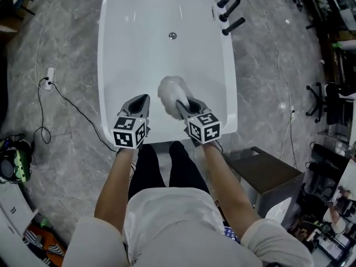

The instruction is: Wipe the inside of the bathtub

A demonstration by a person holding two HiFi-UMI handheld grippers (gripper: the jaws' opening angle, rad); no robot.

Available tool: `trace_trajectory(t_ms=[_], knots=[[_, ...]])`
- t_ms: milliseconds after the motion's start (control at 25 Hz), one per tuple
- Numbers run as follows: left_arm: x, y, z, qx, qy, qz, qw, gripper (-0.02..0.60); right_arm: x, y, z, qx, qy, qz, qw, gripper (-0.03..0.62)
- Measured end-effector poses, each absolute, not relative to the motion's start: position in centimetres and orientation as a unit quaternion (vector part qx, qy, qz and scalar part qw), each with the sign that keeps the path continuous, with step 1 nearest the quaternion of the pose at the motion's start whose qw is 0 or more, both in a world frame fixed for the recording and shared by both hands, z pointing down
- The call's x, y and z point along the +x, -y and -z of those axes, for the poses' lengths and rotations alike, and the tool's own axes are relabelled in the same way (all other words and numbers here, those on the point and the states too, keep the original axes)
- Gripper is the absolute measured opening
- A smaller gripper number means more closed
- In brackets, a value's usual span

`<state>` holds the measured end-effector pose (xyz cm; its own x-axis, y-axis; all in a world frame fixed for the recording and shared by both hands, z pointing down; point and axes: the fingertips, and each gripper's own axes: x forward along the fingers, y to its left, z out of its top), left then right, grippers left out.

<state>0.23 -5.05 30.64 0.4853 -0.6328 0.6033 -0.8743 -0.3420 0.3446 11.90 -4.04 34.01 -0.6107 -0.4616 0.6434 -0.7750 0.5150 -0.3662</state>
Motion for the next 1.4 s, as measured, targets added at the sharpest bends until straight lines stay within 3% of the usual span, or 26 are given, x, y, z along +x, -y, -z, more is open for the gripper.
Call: trace_trajectory(t_ms=[760,1400], knots=[[1.0,4.2,-14.8,0.837,0.475,-0.126,0.24,0.006,15.3,3.9,-17.2,0.408,0.868,-0.245,0.138,0.095],[0.8,2.4,-6.9,0.863,0.468,-0.088,0.169,0.006,17.0,2.5,-7.4,0.435,0.879,-0.183,0.068,0.095]])
